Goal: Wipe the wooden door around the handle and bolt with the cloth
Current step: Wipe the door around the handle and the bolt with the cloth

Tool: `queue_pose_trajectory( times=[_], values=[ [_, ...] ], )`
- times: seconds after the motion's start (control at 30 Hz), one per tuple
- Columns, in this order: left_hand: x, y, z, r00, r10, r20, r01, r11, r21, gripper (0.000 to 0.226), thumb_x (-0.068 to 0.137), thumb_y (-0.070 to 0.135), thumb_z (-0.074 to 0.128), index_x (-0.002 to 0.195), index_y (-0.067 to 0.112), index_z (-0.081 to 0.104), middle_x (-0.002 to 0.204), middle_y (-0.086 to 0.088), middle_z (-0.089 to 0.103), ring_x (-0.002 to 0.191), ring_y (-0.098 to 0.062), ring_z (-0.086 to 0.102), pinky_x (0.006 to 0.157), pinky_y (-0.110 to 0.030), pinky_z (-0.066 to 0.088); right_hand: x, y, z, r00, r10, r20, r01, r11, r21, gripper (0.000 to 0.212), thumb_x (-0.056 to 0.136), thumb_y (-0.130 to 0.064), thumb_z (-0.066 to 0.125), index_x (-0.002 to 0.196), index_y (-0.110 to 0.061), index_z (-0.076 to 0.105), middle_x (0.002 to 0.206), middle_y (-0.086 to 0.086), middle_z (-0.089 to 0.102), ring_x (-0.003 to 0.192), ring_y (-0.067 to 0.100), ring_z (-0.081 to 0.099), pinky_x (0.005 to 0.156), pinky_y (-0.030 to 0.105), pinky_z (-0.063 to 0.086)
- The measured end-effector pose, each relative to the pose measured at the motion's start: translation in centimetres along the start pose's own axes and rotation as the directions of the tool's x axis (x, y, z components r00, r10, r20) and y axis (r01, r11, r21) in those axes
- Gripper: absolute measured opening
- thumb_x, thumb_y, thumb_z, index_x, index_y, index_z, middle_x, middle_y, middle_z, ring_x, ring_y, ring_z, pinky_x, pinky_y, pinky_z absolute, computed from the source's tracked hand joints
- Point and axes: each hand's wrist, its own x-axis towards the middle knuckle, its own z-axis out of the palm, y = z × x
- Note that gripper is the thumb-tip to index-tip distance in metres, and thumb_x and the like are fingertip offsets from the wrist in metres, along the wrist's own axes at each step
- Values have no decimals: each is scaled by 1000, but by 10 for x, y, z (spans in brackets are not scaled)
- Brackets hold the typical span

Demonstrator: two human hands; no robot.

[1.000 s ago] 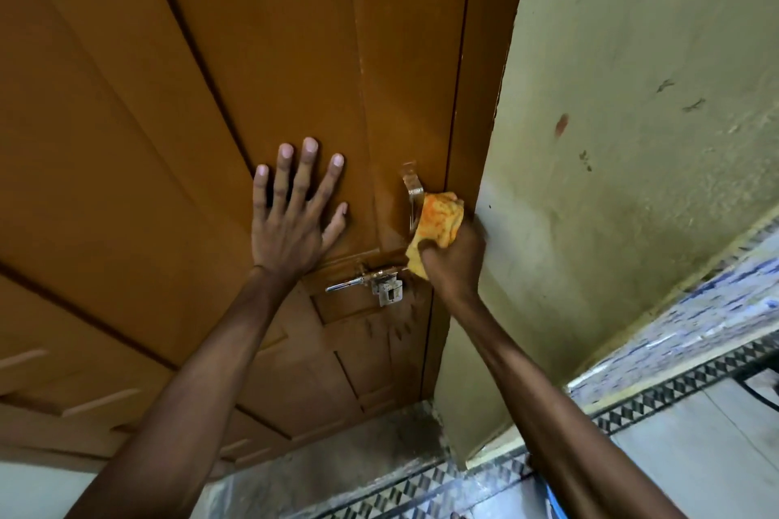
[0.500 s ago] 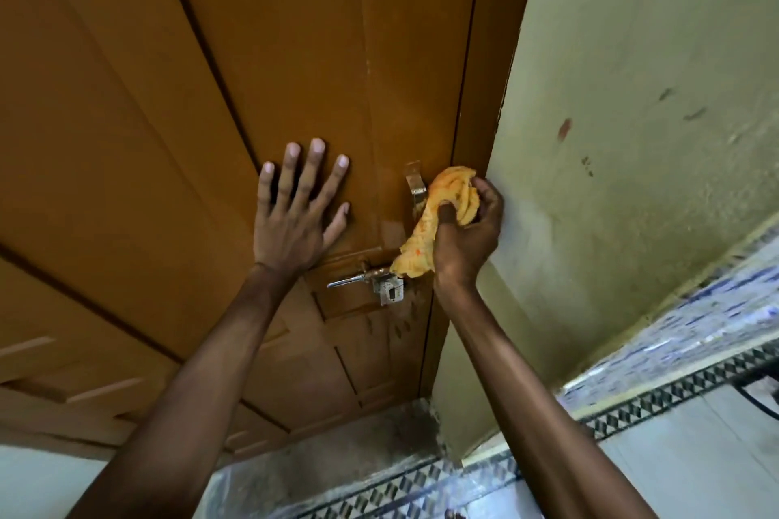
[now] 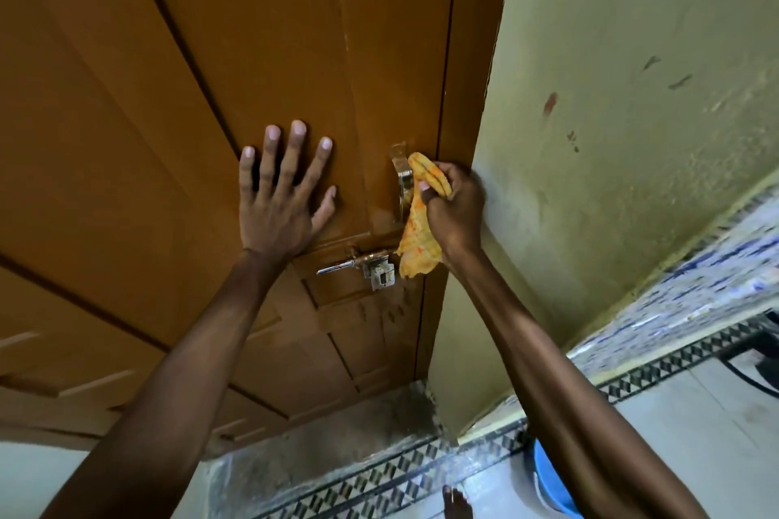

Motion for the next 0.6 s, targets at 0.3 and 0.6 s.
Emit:
queue_pose_trajectory(
  times=[0.3, 0.6],
  values=[
    [0, 0, 3, 997, -13, -73, 12, 1000, -11, 69, 97, 54, 53, 157, 28, 30, 167, -1, -3, 154, -24, -2, 122, -48, 12, 1, 19, 10, 933, -197, 301, 325, 822, -467, 47, 89, 0, 52, 133, -15, 58, 135, 3, 56, 122, 28, 49, 101, 43, 45],
    [1, -1, 1, 999, 8, -50, -7, 1000, 15, 66, 99, 55, 51, 156, 27, 33, 167, -3, -6, 154, -25, -5, 122, -48, 11, 0, 22, 4, 933, -141, 332, 354, 531, -770, 56, 80, -16, 74, 132, -25, 56, 139, -2, 49, 126, 30, 42, 103, 52, 36]
  ],
)
